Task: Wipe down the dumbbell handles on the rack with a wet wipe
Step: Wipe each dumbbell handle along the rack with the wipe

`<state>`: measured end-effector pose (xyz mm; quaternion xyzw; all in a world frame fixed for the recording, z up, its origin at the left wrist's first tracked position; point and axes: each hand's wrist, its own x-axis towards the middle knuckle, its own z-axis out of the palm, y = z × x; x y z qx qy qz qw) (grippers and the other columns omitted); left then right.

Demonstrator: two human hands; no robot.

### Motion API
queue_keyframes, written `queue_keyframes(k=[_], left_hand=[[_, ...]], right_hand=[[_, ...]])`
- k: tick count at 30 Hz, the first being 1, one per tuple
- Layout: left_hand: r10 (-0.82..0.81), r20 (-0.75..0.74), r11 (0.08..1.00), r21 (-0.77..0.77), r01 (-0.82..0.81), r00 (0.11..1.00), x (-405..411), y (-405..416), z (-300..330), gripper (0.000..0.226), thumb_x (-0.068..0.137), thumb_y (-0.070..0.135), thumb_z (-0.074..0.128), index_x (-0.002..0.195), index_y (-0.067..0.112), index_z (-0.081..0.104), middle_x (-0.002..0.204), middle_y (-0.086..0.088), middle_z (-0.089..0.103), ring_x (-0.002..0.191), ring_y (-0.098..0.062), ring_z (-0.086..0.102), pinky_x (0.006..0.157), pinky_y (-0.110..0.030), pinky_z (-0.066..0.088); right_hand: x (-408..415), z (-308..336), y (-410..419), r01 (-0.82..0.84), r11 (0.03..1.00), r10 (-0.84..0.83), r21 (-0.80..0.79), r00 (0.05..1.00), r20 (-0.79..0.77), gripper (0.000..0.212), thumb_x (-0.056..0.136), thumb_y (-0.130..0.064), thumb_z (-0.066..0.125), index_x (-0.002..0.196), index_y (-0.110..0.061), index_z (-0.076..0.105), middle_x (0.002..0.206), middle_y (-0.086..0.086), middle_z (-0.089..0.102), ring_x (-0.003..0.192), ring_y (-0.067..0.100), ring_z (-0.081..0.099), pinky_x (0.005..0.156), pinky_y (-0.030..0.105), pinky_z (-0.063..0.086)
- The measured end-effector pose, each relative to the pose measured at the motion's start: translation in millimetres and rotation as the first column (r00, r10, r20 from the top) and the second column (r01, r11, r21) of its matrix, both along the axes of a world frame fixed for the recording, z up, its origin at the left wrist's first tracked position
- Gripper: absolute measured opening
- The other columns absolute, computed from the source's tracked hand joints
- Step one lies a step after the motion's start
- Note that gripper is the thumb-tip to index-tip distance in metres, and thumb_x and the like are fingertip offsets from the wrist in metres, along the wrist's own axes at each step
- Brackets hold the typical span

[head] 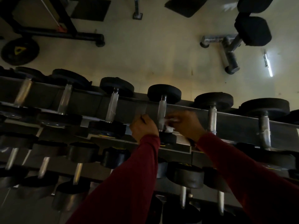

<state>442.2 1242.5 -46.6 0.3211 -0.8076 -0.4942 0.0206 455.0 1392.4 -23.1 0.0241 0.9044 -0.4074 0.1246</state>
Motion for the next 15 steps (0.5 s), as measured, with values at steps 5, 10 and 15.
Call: queue_keyframes(k=[5, 10, 15], left_hand=[[-0.305, -0.022, 0.900, -0.334, 0.280, 0.952, 20.9, 12.4, 16.4, 0.021, 0.094, 0.032, 0.044, 0.097, 0.021, 0.062, 0.103, -0.003, 0.061, 0.105, -0.025, 0.052, 0.093, -0.043, 0.041], [-0.426, -0.109, 0.824, -0.457, 0.335, 0.898, 78.0, 73.9, 43.0, 0.006, 0.088, 0.029, 0.050, 0.085, 0.034, 0.051, 0.091, 0.012, 0.051, 0.101, -0.020, 0.046, 0.086, -0.043, 0.035], [-0.256, 0.098, 0.960, -0.087, 0.265, 0.962, 95.8, 157.8, 42.2, 0.015, 0.094, 0.032, 0.049, 0.101, 0.025, 0.060, 0.115, 0.001, 0.060, 0.116, -0.024, 0.045, 0.098, -0.044, 0.037]], right_hand=[[36.6, 36.2, 56.2, 0.505, 0.688, -0.271, -0.522, 0.845, 0.460, 0.023, 0.094, -0.018, 0.065, 0.116, -0.017, 0.070, 0.112, 0.001, 0.073, 0.100, 0.016, 0.071, 0.083, 0.031, 0.059], [69.5, 52.3, 126.4, 0.548, 0.649, -0.264, -0.528, 0.813, 0.519, 0.021, 0.088, -0.006, 0.069, 0.107, -0.012, 0.074, 0.111, 0.007, 0.074, 0.105, 0.021, 0.070, 0.097, 0.040, 0.054], [83.5, 31.5, 172.7, 0.475, 0.877, -0.441, -0.071, 0.855, 0.274, 0.012, 0.085, -0.029, 0.077, 0.093, -0.021, 0.077, 0.082, -0.001, 0.075, 0.082, 0.016, 0.072, 0.081, 0.035, 0.060]])
